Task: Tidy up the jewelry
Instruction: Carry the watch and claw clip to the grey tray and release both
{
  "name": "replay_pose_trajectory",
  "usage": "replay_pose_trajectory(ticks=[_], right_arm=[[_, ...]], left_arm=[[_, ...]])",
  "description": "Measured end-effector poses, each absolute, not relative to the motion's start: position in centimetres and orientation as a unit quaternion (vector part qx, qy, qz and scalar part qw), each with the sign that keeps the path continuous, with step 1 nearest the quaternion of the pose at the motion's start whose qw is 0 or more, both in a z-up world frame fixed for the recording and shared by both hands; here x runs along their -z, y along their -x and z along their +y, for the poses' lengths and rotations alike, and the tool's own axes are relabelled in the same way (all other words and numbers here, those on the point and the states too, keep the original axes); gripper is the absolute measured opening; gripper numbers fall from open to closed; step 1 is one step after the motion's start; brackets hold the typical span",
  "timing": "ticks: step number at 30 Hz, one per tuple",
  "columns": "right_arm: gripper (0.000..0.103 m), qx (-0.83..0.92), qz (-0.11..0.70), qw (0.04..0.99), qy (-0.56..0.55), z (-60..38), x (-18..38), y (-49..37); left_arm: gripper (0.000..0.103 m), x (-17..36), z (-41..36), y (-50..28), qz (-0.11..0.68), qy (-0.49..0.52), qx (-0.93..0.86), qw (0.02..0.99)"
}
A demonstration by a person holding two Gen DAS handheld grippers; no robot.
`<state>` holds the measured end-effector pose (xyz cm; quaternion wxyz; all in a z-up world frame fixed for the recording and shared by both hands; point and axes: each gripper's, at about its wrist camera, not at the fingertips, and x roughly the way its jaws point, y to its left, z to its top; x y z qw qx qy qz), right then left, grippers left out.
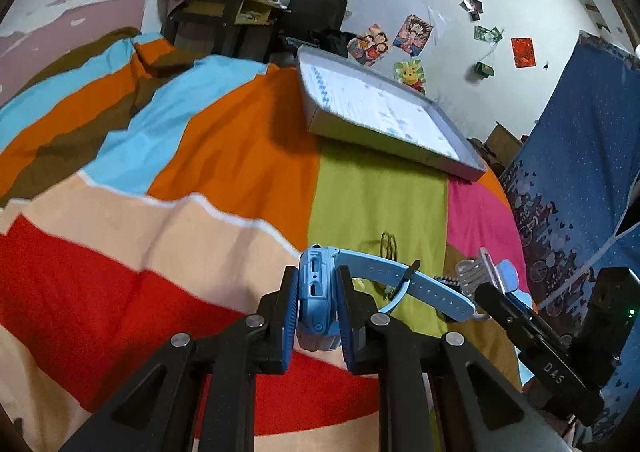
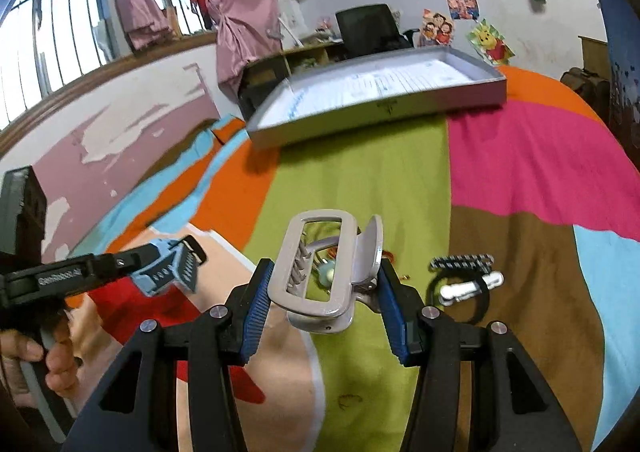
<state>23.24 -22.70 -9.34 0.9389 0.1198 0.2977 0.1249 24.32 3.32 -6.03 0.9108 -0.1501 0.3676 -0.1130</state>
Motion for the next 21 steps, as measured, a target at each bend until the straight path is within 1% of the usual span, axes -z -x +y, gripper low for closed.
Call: replay_pose_trajectory(ticks=[3, 7, 13, 17, 21], right_arm=[[0.046, -0.133, 0.281, 0.944, -0.115, -22.7, 8.1, -23.3], [0.046, -0.136, 0.246, 0.956, -0.089, -23.0, 4.9, -24.4], [0.046, -0.12, 0.203, 0.97, -0.062, -24.1, 0.8, -30.6], [0.046, -0.106, 0.201, 0.973, -0.045, -23.7, -0.4, -36.2], [0.046, -0.09, 0.215, 0.971, -0.05, -23.9, -0.3, -41.3]], left_arm=[[0.017, 4.4, 3.5, -25.1, 0.346, 0.149, 0.112, 0.92], [0.017, 1.8, 3.3, -28.1, 0.313, 0.155, 0.107, 0.931], [0.017, -1.4, 2.1, -35.0, 0.271, 0.163, 0.095, 0.944], [0.017, -1.7, 0.5, -40.5, 0.264, 0.156, 0.083, 0.948], [0.017, -0.3, -0.7, -44.6, 0.291, 0.156, 0.077, 0.941]])
